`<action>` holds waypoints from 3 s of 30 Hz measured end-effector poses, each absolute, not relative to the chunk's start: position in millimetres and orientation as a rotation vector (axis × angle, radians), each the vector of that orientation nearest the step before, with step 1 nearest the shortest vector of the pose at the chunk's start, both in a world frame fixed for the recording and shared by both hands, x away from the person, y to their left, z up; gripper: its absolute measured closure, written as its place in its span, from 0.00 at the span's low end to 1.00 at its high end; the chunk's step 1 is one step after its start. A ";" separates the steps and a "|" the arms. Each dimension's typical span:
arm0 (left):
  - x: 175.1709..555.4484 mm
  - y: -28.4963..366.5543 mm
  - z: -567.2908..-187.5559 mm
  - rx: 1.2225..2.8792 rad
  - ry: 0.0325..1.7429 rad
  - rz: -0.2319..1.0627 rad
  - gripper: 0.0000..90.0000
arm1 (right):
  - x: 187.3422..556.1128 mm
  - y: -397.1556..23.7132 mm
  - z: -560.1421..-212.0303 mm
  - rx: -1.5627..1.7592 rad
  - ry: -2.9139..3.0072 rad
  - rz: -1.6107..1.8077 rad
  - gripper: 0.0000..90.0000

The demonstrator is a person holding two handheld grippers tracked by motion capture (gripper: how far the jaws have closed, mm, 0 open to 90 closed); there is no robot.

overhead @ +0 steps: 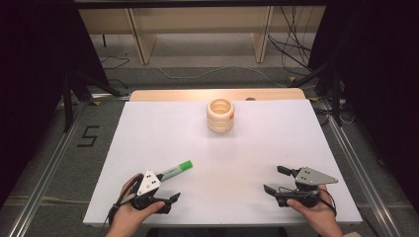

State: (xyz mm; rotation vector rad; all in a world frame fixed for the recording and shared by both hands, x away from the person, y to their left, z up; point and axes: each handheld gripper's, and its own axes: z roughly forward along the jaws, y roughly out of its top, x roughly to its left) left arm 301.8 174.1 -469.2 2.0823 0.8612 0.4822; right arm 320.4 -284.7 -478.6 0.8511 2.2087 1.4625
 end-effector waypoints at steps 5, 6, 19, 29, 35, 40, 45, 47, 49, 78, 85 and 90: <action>303.0 175.5 -469.0 2.077 0.860 0.479 0.19 | 320.6 -281.1 -479.0 0.867 2.212 1.454 0.18; 302.8 175.7 -468.8 2.078 0.858 0.480 0.19 | 321.3 -280.4 -479.5 0.855 2.209 1.459 0.18; 304.8 176.4 -468.8 2.082 0.867 0.491 0.20 | 321.1 -283.3 -479.0 0.869 2.204 1.465 0.18; 308.5 182.1 -466.2 2.029 0.923 0.536 0.38 | 321.4 -283.2 -480.2 0.861 2.210 1.463 0.18; 307.8 185.8 -464.7 2.039 0.978 0.525 0.73 | 318.7 -283.3 -478.6 0.853 2.209 1.473 0.18; 310.7 186.9 -464.2 2.047 0.991 0.543 0.94 | 320.3 -281.4 -479.2 0.846 2.209 1.468 0.18; 316.1 186.3 -464.0 2.039 1.004 0.548 1.00 | 321.2 -281.0 -480.2 0.855 2.221 1.452 0.18; 319.2 185.8 -463.4 2.042 1.014 0.552 1.00 | 320.6 -281.1 -480.4 0.859 2.224 1.452 0.18; 327.9 186.4 -463.4 2.042 1.041 0.571 1.00 | 319.8 -281.3 -480.2 0.862 2.222 1.450 0.18; 386.7 179.6 -490.6 2.163 1.199 0.561 1.00 | 319.9 -281.3 -481.2 0.856 2.234 1.449 0.18; 385.0 178.4 -489.7 2.179 1.201 0.563 1.00 | 319.8 -281.4 -481.3 0.849 2.231 1.451 0.18; 382.0 176.2 -489.2 2.198 1.192 0.575 1.00 | 319.8 -281.8 -481.2 0.856 2.227 1.455 0.18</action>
